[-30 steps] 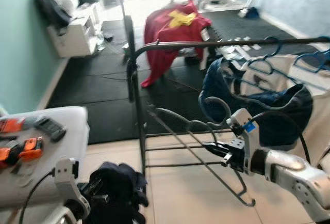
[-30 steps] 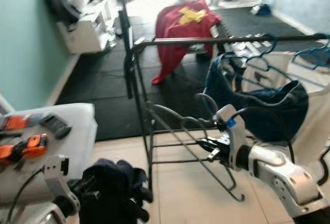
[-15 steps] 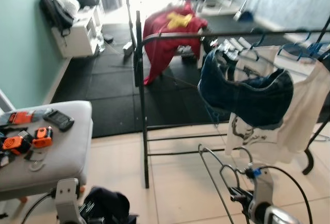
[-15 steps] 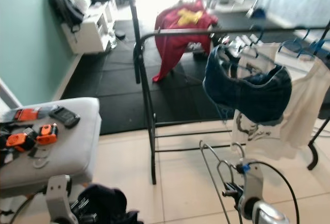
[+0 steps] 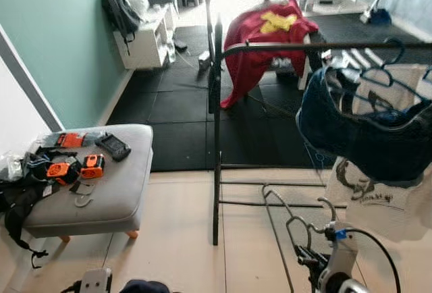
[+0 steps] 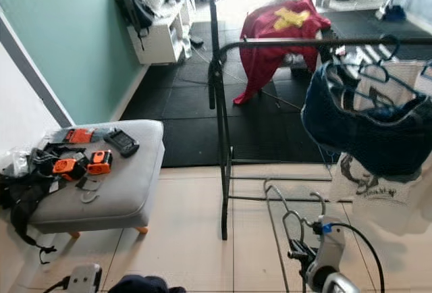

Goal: Hang hanger

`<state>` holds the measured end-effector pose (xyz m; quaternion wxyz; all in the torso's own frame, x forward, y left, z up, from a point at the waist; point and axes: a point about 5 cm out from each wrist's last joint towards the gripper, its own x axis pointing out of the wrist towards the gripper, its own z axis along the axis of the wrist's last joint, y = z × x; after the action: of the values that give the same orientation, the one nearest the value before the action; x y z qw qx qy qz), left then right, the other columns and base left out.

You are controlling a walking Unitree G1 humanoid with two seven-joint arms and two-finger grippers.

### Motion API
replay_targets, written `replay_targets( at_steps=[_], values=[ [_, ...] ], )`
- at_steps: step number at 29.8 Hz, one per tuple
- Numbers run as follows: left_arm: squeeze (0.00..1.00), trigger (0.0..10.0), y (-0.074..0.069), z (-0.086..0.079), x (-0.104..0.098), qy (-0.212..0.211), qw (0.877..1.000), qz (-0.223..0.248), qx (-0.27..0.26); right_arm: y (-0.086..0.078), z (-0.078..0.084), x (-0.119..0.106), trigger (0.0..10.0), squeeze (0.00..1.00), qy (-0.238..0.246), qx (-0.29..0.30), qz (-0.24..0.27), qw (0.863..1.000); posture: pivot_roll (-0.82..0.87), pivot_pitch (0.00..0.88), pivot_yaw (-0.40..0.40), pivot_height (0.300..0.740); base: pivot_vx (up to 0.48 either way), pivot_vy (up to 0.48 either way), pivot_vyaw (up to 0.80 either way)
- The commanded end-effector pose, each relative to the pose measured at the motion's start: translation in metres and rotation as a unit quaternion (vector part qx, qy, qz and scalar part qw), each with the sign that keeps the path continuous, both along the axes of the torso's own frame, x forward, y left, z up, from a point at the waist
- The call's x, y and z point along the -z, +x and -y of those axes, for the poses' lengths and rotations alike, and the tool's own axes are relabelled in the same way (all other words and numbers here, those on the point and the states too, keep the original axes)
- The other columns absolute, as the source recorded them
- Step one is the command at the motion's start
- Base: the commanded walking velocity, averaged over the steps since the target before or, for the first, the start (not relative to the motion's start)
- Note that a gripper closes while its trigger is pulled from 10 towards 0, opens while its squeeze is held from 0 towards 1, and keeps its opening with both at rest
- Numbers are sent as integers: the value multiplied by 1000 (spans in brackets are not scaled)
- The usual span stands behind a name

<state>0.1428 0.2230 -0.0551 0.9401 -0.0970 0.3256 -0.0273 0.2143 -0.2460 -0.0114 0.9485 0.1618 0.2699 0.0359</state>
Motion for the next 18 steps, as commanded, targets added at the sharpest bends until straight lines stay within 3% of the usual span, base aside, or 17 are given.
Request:
replay_targets(
  at_steps=[1, 5, 8, 12, 18],
  values=[
    [0, 10000, -1, -11, 2, 7, 1000, 7, -1, -5, 2, 8, 10000, 0, 1, 21, -9, 1000, -135, 64, 61, 736, 0, 0, -756],
    [0, 10000, 1, -14, 4, 0, 1000, 13, -21, -4, 2, 10, 10000, 0, 0, 29, -8, 1000, -143, 70, 71, 736, 0, 0, -759],
    [0, 10000, 1, -15, 7, -39, 996, 19, -76, -4, 1, 13, 10000, 0, 1, 43, -7, 999, -142, 78, 80, 736, 0, 0, -760],
    [0, 10000, -11, -16, 15, -84, 988, 8, -131, -10, 0, 17, 10000, 0, -7, 23, -6, 1000, -113, 86, 72, 736, 0, 0, -766],
    [0, 10000, -19, -20, 19, -77, 988, 0, -137, -13, 3, 16, 10000, 0, -5, 23, -2, 1000, -94, 92, 60, 736, 0, 0, -773]
  ],
)
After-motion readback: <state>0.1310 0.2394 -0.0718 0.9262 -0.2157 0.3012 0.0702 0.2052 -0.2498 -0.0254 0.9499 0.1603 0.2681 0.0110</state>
